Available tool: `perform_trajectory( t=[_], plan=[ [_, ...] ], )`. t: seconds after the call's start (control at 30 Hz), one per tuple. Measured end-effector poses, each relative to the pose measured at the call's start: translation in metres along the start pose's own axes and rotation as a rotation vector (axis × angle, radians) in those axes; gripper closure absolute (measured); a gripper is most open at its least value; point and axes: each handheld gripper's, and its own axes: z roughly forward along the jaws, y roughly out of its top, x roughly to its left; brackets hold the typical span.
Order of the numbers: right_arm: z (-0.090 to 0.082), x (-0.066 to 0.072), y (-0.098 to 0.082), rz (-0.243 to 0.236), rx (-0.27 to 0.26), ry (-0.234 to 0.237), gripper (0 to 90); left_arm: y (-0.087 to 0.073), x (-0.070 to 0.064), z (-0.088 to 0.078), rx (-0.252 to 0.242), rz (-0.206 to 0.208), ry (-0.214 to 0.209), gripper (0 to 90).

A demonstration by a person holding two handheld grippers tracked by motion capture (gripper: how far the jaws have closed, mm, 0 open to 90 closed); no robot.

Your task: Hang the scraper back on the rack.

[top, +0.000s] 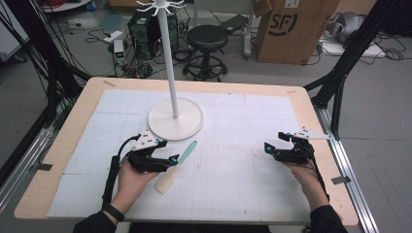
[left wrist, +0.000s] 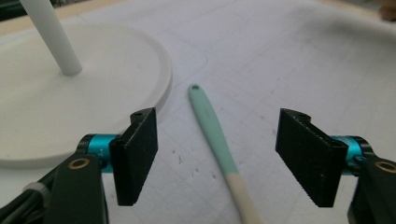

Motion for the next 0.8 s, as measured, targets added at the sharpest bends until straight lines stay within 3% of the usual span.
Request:
perform_trajectory(
  t=[0.17,0.27,0.43,0.63,0.8],
  plan=[
    [0.001,0.000,0.000,-0.006,0.004,0.001,16.1,-0.006,-0.008,0.006,0.046,-0.030,0.007,36.5],
    [0.001,0.001,0.000,-0.010,0.007,0.002,16.1,-0.010,-0.014,0.013,0.096,-0.024,0.023,37.1],
    [0.001,0.001,0.000,-0.011,0.006,0.003,16.1,-0.012,-0.015,0.019,0.125,-0.026,0.030,45.0],
    [0.000,0.001,0.000,-0.006,0.006,0.001,16.1,-0.016,-0.023,0.027,0.202,0.016,0.056,56.5],
    [0.001,0.000,0.000,-0.006,0.004,0.003,16.1,-0.016,-0.027,0.029,0.191,0.040,0.055,67.2]
  ],
)
